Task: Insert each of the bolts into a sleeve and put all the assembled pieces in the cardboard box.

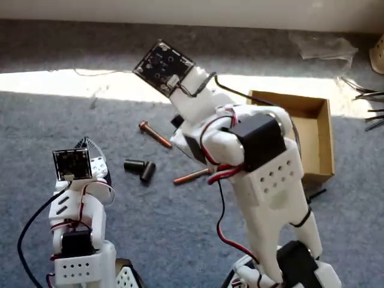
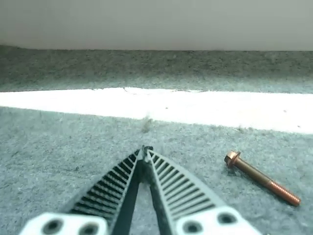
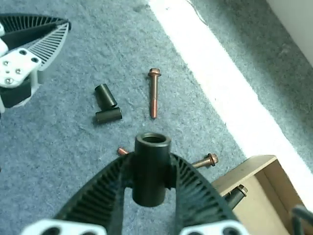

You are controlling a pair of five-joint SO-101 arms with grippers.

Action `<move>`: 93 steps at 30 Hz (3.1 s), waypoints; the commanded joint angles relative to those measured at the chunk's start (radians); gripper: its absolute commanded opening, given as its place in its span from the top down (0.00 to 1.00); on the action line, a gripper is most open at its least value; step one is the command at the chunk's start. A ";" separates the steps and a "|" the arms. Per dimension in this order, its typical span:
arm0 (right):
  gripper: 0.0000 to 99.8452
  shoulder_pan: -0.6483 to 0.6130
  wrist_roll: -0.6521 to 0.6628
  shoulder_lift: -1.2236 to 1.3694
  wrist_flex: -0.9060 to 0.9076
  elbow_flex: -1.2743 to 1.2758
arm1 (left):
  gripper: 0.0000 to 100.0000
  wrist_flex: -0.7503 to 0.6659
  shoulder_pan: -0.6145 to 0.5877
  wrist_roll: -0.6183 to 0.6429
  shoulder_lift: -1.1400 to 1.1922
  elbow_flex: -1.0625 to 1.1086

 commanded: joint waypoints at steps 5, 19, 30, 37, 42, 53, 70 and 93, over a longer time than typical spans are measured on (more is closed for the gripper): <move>1.00 0.015 -0.015 -0.354 -0.022 0.266 | 0.99 -0.055 0.062 -0.003 -0.010 0.021; 1.00 0.019 -0.109 -0.880 -0.305 0.934 | 0.99 0.066 0.154 -0.003 -0.005 -0.133; 1.00 0.117 -0.210 -1.067 -0.582 1.379 | 0.94 0.106 0.300 0.000 -0.005 -0.214; 1.00 0.124 -0.230 -1.187 -0.694 1.573 | 0.94 0.040 0.340 0.002 -0.004 -0.214; 1.00 0.183 -0.284 -1.290 -0.763 1.710 | 0.94 0.031 0.371 0.002 -0.004 -0.220; 1.00 0.292 -0.333 -1.531 -0.773 1.840 | 0.94 0.029 0.372 0.003 -0.002 -0.262; 1.00 0.305 -0.336 -1.523 -0.826 1.922 | 0.94 0.029 0.367 0.273 0.935 -0.774; 1.00 0.302 -0.334 -1.523 -0.825 1.931 | 0.93 0.043 0.288 0.845 1.824 -1.231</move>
